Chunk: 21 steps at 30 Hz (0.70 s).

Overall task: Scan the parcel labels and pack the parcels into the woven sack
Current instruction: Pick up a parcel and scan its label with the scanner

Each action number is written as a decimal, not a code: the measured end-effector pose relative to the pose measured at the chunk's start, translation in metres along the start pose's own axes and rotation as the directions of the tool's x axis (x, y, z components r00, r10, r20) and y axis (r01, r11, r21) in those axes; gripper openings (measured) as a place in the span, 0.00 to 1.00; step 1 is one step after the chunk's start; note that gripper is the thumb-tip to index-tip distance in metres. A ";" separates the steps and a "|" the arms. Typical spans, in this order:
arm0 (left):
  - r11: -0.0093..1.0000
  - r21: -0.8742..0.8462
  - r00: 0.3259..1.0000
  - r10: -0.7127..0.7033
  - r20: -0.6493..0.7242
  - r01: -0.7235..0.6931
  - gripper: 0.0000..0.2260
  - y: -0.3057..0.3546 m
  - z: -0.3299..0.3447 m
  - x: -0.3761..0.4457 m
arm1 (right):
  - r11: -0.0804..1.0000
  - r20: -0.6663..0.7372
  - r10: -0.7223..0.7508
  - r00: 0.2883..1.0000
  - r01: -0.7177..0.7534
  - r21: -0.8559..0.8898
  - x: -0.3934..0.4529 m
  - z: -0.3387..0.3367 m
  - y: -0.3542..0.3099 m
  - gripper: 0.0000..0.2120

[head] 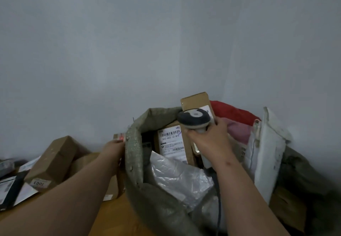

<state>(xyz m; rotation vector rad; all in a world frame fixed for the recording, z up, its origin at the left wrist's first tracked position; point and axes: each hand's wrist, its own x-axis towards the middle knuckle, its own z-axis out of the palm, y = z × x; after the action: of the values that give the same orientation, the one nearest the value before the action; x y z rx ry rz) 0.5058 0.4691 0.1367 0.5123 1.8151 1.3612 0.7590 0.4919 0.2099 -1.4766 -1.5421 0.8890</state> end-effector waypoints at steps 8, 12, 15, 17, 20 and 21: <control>0.927 0.014 0.911 -0.371 0.180 0.375 0.28 -0.074 -0.017 0.017 | 0.999 0.026 -0.007 1.000 0.007 -0.031 0.010 0.001 0.009 0.24; 0.920 0.006 0.892 -0.382 0.241 0.392 0.23 -0.076 -0.020 0.026 | 0.997 0.027 -0.022 0.999 0.024 -0.072 0.014 0.002 0.013 0.31; 0.904 0.056 0.865 -0.422 0.272 0.423 0.22 -0.080 -0.025 0.027 | 0.998 0.021 -0.035 0.999 0.036 -0.050 0.016 0.000 0.016 0.33; 0.884 0.070 0.850 -0.464 0.251 0.462 0.19 -0.079 -0.031 0.026 | 0.997 0.015 -0.046 0.999 0.046 -0.067 0.016 -0.001 0.017 0.34; 0.879 0.073 0.864 -0.476 0.165 0.471 0.19 -0.065 -0.044 0.035 | 0.998 0.035 -0.045 0.998 0.046 -0.038 0.017 0.001 0.015 0.25; 0.888 0.075 0.876 -0.460 0.144 0.454 0.14 -0.056 -0.047 0.036 | 0.999 0.035 -0.042 0.998 0.043 -0.028 0.017 0.002 0.013 0.17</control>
<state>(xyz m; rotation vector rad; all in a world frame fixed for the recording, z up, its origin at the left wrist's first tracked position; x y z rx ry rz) 0.4543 0.4469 0.0770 0.1808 1.6961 0.9332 0.7625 0.5098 0.1986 -1.4499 -1.6118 0.8755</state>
